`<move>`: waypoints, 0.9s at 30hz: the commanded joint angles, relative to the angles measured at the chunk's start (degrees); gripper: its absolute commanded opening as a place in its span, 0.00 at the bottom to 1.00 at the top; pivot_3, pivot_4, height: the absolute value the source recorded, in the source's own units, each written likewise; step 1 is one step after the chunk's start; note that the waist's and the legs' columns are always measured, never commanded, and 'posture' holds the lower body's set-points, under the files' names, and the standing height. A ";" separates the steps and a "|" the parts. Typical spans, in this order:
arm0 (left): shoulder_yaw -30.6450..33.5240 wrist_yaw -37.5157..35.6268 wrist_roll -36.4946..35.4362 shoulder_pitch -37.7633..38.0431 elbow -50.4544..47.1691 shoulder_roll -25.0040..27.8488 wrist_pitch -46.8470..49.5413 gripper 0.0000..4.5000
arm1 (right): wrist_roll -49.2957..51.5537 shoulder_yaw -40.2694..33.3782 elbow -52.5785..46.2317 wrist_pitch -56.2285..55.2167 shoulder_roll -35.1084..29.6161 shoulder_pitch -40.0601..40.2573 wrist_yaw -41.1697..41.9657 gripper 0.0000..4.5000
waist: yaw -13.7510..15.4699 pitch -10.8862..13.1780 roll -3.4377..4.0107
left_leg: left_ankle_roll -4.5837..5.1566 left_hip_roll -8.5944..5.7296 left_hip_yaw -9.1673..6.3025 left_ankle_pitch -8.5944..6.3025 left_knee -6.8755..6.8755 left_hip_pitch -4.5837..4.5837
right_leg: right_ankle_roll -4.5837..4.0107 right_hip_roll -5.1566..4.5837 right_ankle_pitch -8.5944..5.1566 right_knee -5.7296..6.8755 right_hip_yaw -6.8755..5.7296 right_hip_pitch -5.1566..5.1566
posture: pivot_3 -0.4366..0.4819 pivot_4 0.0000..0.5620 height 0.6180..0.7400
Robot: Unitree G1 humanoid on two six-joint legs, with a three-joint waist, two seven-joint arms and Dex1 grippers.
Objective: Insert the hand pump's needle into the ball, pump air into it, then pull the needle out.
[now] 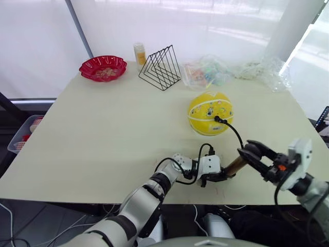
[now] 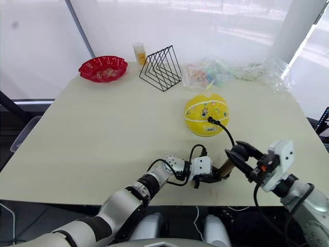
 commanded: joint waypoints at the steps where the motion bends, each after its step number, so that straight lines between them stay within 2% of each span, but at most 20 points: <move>1: -3.36 -1.67 4.23 2.41 4.46 1.06 2.04 0.23 | 1.59 -2.73 0.33 2.01 -0.92 -0.66 0.46 0.45 | 0.01 0.04 0.01 | 0.00 0.00 0.00 0.00 0.00 0.00 | 0.00 0.00 0.00 0.00 -0.01 0.00 | 0.48 0.27 0.97; 5: -3.35 -1.72 4.23 2.37 4.49 0.95 2.05 0.23 | 10.31 -10.31 -3.88 3.81 -3.87 -4.57 -0.53 0.45 | 0.10 0.34 0.45 | 0.00 -0.03 0.00 0.00 0.00 -0.10 | 0.00 -0.09 0.00 0.00 -0.03 -0.08 | 0.48 0.27 0.97; 8: -3.33 -1.80 4.21 2.30 4.56 0.90 2.06 0.23 | 17.21 -15.83 -5.97 5.55 -7.16 -8.17 -2.04 0.45 | 0.16 0.85 1.05 | 0.00 -0.18 0.01 0.01 0.03 -0.23 | 0.04 -0.24 0.02 0.00 -0.03 -0.11 | 0.48 0.27 0.97; 9: -3.34 -1.81 4.20 2.28 4.57 0.90 2.07 0.23 | 18.17 -16.52 -6.08 6.13 -7.69 -8.60 -2.39 0.45 | 0.30 0.95 1.08 | 0.00 -0.22 0.02 0.01 0.04 -0.25 | 0.05 -0.27 0.02 0.00 -0.02 -0.11 | 0.48 0.27 0.97; 13: -3.35 -1.94 4.17 2.01 4.68 0.77 2.22 0.23 | 29.23 -27.18 -4.75 8.10 -14.48 -15.03 -5.22 0.45 | 0.33 1.25 1.18 | 0.01 -0.29 0.03 0.02 0.05 -0.30 | 0.09 -0.04 0.02 0.00 -0.06 -0.11 | 0.48 0.27 0.97; 17: -3.35 -1.92 4.19 1.80 4.76 0.77 2.25 0.23 | 36.07 -33.32 -3.03 10.17 -19.11 -18.66 -6.84 0.45 | 0.49 1.45 1.10 | 0.01 -0.29 0.02 0.02 0.09 -0.33 | 0.10 0.00 0.03 0.00 -0.06 -0.10 | 0.48 0.27 0.97; 22: -3.31 -2.05 4.18 1.74 4.76 1.06 2.19 0.23 | 41.37 -37.31 -2.64 11.68 -20.63 -20.79 -9.22 0.45 | 0.57 1.74 1.03 | 0.01 -0.29 0.04 0.02 0.09 -0.42 | 0.11 -0.01 0.03 0.00 -0.02 -0.17 | 0.48 0.27 0.97; 27: -3.36 -2.26 4.20 1.97 4.65 1.30 2.01 0.23 | 39.02 -35.03 -5.95 14.18 -16.62 -14.44 -8.13 0.45 | 0.76 1.89 1.06 | 0.01 -0.27 0.03 0.02 0.08 -0.44 | 0.12 0.03 0.03 0.00 -0.04 -0.18 | 0.48 0.27 0.97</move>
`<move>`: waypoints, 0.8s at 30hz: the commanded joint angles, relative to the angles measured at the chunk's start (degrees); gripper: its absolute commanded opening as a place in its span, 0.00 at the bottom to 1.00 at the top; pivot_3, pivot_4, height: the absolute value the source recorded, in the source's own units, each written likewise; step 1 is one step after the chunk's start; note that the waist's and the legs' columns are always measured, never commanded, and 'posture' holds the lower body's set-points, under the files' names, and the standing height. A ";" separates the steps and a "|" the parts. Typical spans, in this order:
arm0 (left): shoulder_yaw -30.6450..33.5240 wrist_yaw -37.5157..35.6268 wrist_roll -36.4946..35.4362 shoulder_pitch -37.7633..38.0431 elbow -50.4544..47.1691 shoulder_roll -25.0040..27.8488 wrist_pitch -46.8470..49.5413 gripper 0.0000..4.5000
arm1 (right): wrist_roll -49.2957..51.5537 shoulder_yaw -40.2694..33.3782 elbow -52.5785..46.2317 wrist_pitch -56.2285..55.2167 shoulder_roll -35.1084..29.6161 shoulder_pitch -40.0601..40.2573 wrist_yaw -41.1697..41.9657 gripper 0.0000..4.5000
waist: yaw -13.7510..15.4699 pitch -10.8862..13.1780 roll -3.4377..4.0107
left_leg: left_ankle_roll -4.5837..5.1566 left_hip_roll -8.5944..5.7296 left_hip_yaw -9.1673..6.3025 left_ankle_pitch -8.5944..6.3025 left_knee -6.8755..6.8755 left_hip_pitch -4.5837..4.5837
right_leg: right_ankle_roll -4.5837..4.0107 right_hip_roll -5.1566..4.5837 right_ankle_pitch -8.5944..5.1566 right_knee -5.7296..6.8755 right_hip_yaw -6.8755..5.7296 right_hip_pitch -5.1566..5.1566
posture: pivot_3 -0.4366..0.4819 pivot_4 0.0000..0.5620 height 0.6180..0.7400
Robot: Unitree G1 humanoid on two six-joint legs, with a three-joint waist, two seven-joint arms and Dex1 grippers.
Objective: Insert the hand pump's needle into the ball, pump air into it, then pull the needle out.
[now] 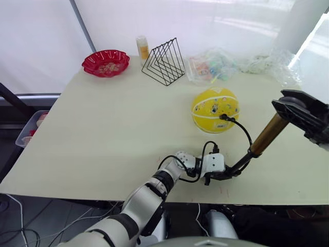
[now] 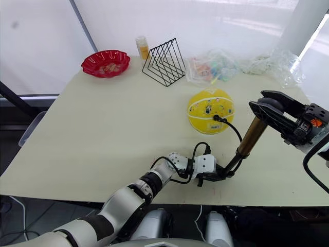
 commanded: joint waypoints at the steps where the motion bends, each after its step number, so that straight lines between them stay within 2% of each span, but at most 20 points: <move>1: -3.44 -1.15 4.60 3.40 5.18 2.58 2.59 0.23 | -3.67 -4.30 -3.05 -2.63 2.21 3.35 2.11 0.45 | -0.01 -0.01 0.01 | 0.00 0.00 0.00 0.00 0.00 0.02 | 0.00 0.00 0.00 0.01 0.00 0.01 | 0.48 0.27 0.97; 6: -3.40 -1.10 4.51 3.71 5.02 2.63 2.60 0.23 | -18.48 8.16 -2.70 -6.48 12.05 12.51 5.21 0.45 | -0.41 -0.82 -0.81 | 0.00 0.17 -0.09 -0.01 -0.06 0.22 | -0.03 0.24 -0.02 0.01 -0.02 0.13 | 0.48 0.27 0.97; 11: -3.38 -1.00 4.42 3.79 4.95 2.72 2.73 0.23 | -29.47 18.57 0.61 -11.40 17.34 15.10 7.78 0.45 | -0.85 -1.24 -0.87 | 0.00 0.21 -0.05 -0.01 -0.03 0.41 | -0.06 0.23 -0.01 0.03 0.09 0.16 | 0.48 0.27 0.97; 16: -3.35 -0.89 4.35 3.92 4.90 2.54 2.84 0.23 | -41.99 30.19 7.96 -16.66 21.50 16.01 9.47 0.45 | -0.79 -1.62 -0.90 | -0.02 0.27 -0.08 -0.01 -0.08 0.42 | -0.12 0.21 -0.04 0.05 0.06 0.14 | 0.48 0.27 0.97; 20: -3.34 -0.91 4.30 4.09 4.84 2.41 2.84 0.23 | -44.88 32.13 8.23 -19.55 22.51 15.03 10.10 0.45 | -0.81 -1.74 -0.85 | -0.02 0.28 -0.09 -0.01 -0.09 0.42 | -0.15 0.07 -0.05 0.05 0.05 0.13 | 0.48 0.27 0.97; 24: -3.19 -0.84 4.17 4.25 4.83 2.41 3.07 0.23 | -40.34 26.60 2.25 -20.41 20.82 13.32 10.49 0.45 | -0.77 -1.67 -0.76 | -0.02 0.27 -0.10 -0.02 -0.08 0.41 | -0.15 0.03 -0.05 0.05 0.02 0.13 | 0.48 0.27 0.97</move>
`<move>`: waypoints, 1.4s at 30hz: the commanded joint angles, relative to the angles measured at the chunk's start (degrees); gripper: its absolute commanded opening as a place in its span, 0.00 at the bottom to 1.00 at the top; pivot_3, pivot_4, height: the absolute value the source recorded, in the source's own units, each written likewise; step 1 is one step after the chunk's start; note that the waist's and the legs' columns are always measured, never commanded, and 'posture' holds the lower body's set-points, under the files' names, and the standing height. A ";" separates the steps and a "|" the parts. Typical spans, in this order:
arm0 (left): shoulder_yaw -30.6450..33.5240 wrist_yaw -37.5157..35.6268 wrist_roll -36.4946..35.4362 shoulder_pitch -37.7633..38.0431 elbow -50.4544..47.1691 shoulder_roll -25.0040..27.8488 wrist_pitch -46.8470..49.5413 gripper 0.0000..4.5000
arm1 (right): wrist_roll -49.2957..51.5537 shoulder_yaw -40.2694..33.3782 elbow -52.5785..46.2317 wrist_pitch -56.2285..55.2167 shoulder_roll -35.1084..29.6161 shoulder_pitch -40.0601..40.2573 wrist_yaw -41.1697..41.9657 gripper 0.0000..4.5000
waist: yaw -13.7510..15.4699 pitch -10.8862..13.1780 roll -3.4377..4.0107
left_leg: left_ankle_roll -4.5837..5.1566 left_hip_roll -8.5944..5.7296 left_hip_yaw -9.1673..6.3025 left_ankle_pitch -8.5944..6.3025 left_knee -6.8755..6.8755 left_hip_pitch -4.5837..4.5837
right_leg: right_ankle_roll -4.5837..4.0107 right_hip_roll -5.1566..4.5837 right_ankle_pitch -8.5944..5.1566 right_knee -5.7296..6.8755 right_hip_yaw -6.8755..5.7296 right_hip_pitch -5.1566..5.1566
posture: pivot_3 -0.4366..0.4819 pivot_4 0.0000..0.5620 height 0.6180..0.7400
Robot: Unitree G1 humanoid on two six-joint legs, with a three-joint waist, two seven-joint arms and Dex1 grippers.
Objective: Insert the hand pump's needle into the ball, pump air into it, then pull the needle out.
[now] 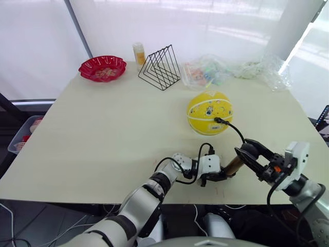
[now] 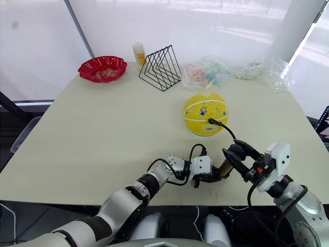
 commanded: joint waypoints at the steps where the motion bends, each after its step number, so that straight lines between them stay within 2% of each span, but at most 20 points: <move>1: -3.18 -1.75 4.01 2.99 4.60 1.13 2.48 0.23 | 3.68 -5.05 -3.99 1.38 -2.43 -0.40 0.23 0.45 | 0.04 0.12 0.20 | 0.00 -0.01 0.00 0.00 0.00 -0.02 | 0.00 -0.02 0.00 0.00 0.00 -0.02 | 0.48 0.27 0.97; 8: -3.28 -2.45 4.20 2.38 5.12 1.00 4.34 0.23 | 22.96 -20.41 -10.80 5.55 -10.31 -6.11 -5.00 0.45 | 0.27 0.86 0.86 | 0.01 -0.21 0.03 0.01 0.01 -0.20 | 0.04 -0.20 0.01 -0.01 -0.02 -0.05 | 0.48 0.27 0.97; 14: -4.61 -4.30 5.57 1.25 5.78 1.13 7.63 0.23 | 35.72 -32.42 -11.04 8.30 -17.86 -8.53 -8.35 0.45 | 0.45 1.09 0.61 | 0.01 -0.26 0.03 0.01 0.03 -0.28 | 0.08 0.03 0.00 -0.02 -0.04 -0.05 | 0.48 0.27 0.97; 17: -4.66 -5.21 5.56 0.84 5.85 1.16 9.44 0.23 | 40.12 -34.55 -11.47 9.17 -19.86 -9.47 -10.32 0.45 | 0.45 1.16 0.54 | 0.01 -0.25 0.02 0.01 0.05 -0.28 | 0.08 0.07 0.00 -0.02 -0.04 -0.05 | 0.48 0.27 0.97; 24: -5.69 -6.78 6.52 0.32 5.79 1.50 12.89 0.23 | 38.55 -26.89 -13.96 10.44 -16.31 -8.61 -12.14 0.45 | 0.42 1.21 0.34 | 0.01 -0.22 -0.01 0.01 0.04 -0.30 | 0.08 0.10 -0.01 -0.02 -0.06 -0.05 | 0.48 0.27 0.97; 27: -6.04 -6.87 6.70 0.46 5.49 1.67 13.39 0.23 | 29.62 -18.42 -13.18 11.28 -12.24 -4.80 -8.92 0.45 | 0.34 0.97 0.10 | 0.01 -0.20 -0.06 0.01 0.03 -0.23 | 0.07 0.16 -0.01 -0.02 -0.07 -0.01 | 0.48 0.27 0.97; 31: -6.11 -6.61 6.22 0.78 4.99 1.60 13.18 0.23 | 17.14 -8.08 -7.71 8.18 -6.18 0.00 -5.00 0.45 | 0.07 0.05 -0.63 | 0.01 -0.09 -0.11 0.01 0.01 -0.12 | 0.04 0.24 -0.02 -0.01 -0.09 0.04 | 0.48 0.27 0.97; 35: -6.10 -6.69 5.94 0.85 4.77 1.55 13.46 0.23 | 5.81 -0.62 -1.71 4.58 -4.30 2.91 -1.50 0.44 | -0.09 -0.24 -0.73 | 0.01 -0.01 -0.12 0.00 0.01 0.02 | 0.00 0.01 -0.02 -0.01 -0.05 0.09 | 0.48 0.27 0.97; 39: -6.04 -6.81 5.90 0.91 4.63 1.45 13.66 0.23 | -1.38 4.19 3.34 1.41 -2.79 3.03 -0.49 0.44 | -0.05 -0.44 -0.66 | 0.00 0.05 -0.17 0.00 -0.01 0.08 | -0.09 0.03 -0.07 0.00 -0.12 0.11 | 0.48 0.27 0.97; 42: -6.01 -6.84 5.90 0.96 4.56 1.36 13.71 0.23 | -2.28 3.88 3.96 -0.02 -1.57 1.90 -0.56 0.44 | 0.01 -0.46 -0.66 | 0.00 0.08 -0.26 -0.01 -0.05 0.07 | -0.18 0.04 -0.12 0.01 -0.20 0.12 | 0.48 0.27 0.97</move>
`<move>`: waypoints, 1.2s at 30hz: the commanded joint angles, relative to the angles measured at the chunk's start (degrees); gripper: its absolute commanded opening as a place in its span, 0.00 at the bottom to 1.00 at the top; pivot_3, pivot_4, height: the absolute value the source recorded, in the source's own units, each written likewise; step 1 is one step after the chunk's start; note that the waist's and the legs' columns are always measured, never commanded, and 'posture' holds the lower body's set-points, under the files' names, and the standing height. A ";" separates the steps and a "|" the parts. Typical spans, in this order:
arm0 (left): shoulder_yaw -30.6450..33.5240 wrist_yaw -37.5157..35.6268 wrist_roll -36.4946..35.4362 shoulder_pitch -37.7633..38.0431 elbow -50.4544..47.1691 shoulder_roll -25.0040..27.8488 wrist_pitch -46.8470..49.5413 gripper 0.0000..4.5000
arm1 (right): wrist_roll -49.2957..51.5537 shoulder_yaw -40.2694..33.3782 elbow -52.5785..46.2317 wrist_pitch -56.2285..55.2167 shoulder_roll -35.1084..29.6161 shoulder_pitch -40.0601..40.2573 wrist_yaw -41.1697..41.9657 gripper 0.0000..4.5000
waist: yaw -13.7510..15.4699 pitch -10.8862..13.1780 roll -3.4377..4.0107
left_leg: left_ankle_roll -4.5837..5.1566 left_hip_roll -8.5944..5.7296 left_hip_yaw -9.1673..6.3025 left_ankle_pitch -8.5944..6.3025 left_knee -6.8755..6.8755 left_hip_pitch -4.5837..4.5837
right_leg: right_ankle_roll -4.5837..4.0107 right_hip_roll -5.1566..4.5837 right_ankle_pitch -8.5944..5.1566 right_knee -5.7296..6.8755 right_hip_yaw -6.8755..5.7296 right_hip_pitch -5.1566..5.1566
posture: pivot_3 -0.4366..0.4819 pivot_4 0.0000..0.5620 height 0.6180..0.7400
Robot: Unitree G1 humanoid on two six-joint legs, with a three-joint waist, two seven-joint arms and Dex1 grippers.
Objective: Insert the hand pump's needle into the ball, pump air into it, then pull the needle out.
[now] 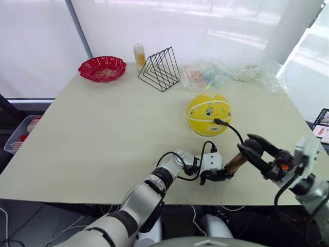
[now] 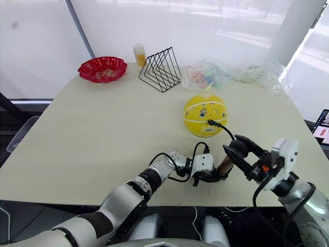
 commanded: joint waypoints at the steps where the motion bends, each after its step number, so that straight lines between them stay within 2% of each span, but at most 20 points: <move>1: -4.70 -2.53 5.44 3.89 5.37 1.53 4.48 0.23 | -1.88 0.06 2.56 1.04 0.19 0.30 0.19 0.44 | 0.00 -0.03 0.10 | 0.00 0.00 0.00 0.00 0.00 0.00 | 0.00 -0.01 0.00 0.00 0.00 0.00 | 0.48 0.27 0.97; 4: -4.73 -2.61 5.46 3.93 5.36 1.51 4.56 0.23 | 2.90 -4.81 -1.69 1.41 -1.23 -2.05 0.50 0.44 | 0.06 0.10 0.28 | -0.01 -0.02 0.00 0.00 0.01 -0.06 | 0.00 -0.15 0.00 -0.01 0.00 -0.01 | 0.48 0.27 0.97; 7: -4.74 -2.65 5.50 3.96 5.31 1.52 4.66 0.23 | 11.57 -11.91 -6.36 3.59 -4.21 -5.57 -1.61 0.44 | 0.17 0.50 0.93 | -0.01 -0.09 0.00 0.00 0.00 -0.15 | 0.01 -0.26 0.00 -0.01 0.04 -0.08 | 0.48 0.27 0.97; 10: -4.74 -2.71 5.53 3.96 5.24 1.56 4.73 0.23 | 18.56 -17.86 -8.32 6.05 -7.46 -7.49 -3.69 0.44 | 0.34 0.73 1.17 | 0.00 -0.15 -0.02 0.00 0.01 -0.26 | 0.02 -0.30 0.00 -0.01 -0.06 -0.14 | 0.48 0.27 0.97; 15: -4.89 -2.73 5.74 3.77 5.37 1.59 4.66 0.23 | 34.14 -33.83 -7.77 9.91 -17.21 -12.06 -7.71 0.44 | 0.58 1.20 1.24 | 0.00 -0.32 -0.01 0.01 0.03 -0.37 | 0.07 -0.40 0.01 -0.03 -0.12 -0.12 | 0.48 0.27 0.97; 20: -4.96 -2.71 5.83 3.74 5.41 1.62 4.59 0.23 | 38.92 -38.67 -7.40 13.19 -20.36 -12.84 -9.73 0.44 | 0.98 1.53 1.03 | 0.01 -0.33 -0.03 0.01 0.04 -0.41 | 0.08 -0.28 0.00 -0.03 -0.16 -0.12 | 0.48 0.27 0.97; 25: -4.98 -2.69 5.85 3.85 5.37 1.73 4.51 0.23 | 34.25 -34.78 -9.01 15.37 -17.39 -8.45 -8.33 0.44 | 1.31 1.54 0.99 | 0.01 -0.33 -0.02 0.01 0.04 -0.41 | 0.09 -0.06 0.00 -0.03 -0.14 -0.11 | 0.48 0.27 0.97; 32: -5.03 -2.67 5.62 4.06 5.16 2.00 4.47 0.23 | 16.23 -17.07 -4.56 12.00 -8.94 -3.25 -3.49 0.44 | 0.91 0.86 0.18 | 0.01 -0.20 -0.12 0.01 0.03 -0.21 | 0.06 0.12 -0.01 -0.02 -0.16 -0.04 | 0.48 0.27 0.97; 36: -5.00 -2.53 5.52 4.10 5.04 2.11 4.52 0.23 | 7.20 -7.89 0.52 7.40 -3.41 -1.83 -1.12 0.44 | 0.46 0.40 0.04 | 0.01 -0.12 -0.21 0.01 0.03 -0.19 | 0.03 -0.01 -0.03 -0.02 -0.22 -0.01 | 0.48 0.27 0.97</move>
